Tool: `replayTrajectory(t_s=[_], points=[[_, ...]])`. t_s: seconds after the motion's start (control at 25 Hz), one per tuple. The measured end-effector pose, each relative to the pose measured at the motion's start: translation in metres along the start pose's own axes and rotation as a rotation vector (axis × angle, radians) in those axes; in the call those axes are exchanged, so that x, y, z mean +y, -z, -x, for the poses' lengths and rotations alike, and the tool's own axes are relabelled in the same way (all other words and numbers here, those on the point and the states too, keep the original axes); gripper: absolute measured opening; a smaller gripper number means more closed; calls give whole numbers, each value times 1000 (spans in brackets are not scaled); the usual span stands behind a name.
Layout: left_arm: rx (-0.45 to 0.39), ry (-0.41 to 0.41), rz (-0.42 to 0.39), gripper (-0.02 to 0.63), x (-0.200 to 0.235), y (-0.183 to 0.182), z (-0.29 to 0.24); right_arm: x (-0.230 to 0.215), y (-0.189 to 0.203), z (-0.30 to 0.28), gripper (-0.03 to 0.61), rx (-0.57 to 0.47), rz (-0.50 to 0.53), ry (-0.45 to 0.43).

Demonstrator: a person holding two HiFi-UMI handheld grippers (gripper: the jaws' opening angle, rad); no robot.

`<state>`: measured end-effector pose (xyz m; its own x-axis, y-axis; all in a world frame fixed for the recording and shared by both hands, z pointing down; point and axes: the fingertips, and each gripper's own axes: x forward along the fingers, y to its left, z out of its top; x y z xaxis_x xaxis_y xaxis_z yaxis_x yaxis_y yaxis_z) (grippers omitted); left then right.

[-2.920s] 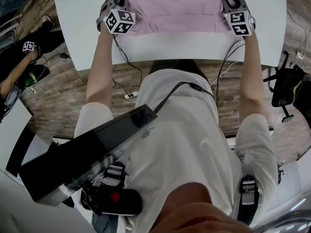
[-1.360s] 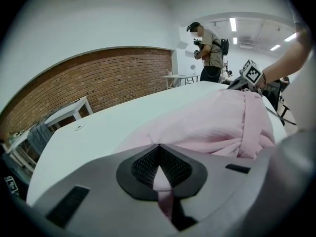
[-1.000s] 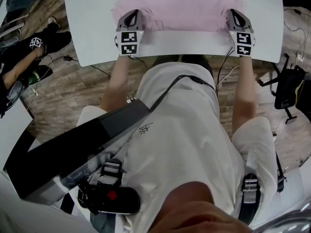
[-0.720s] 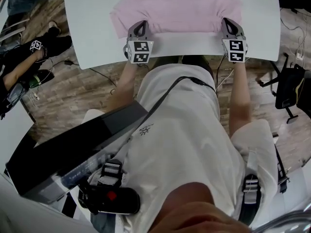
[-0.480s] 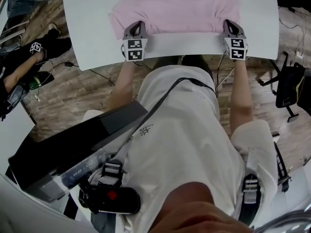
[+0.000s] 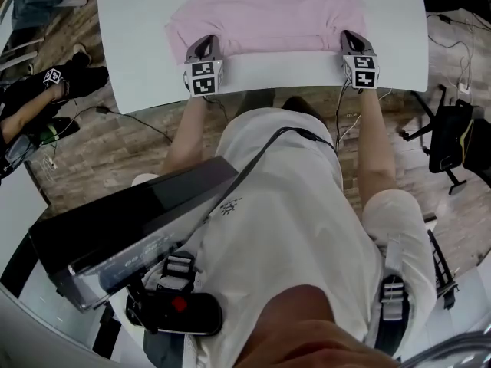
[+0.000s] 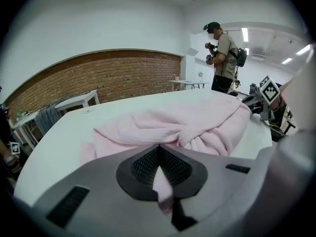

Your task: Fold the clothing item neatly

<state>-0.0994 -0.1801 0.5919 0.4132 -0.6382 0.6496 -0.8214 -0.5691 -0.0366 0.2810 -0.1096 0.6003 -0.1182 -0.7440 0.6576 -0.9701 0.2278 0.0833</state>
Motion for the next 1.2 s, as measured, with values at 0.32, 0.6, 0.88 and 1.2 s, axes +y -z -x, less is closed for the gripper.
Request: replayTrajectory(t_s=[0.32, 0.6, 0.88, 1.2], points=[[-115, -19, -22, 2, -16, -53, 41, 21, -71, 58, 3, -222, -16, -81], [-210, 56, 15, 2, -71, -83, 80, 55, -103, 119, 3, -381, -74, -148], [-262, 17, 34, 2, -109, -82, 122, 77, -80, 151, 3, -397, -39, -194], [-285, -23, 77, 2, -147, -55, 181, 79, -63, 203, 3, -438, -46, -213]])
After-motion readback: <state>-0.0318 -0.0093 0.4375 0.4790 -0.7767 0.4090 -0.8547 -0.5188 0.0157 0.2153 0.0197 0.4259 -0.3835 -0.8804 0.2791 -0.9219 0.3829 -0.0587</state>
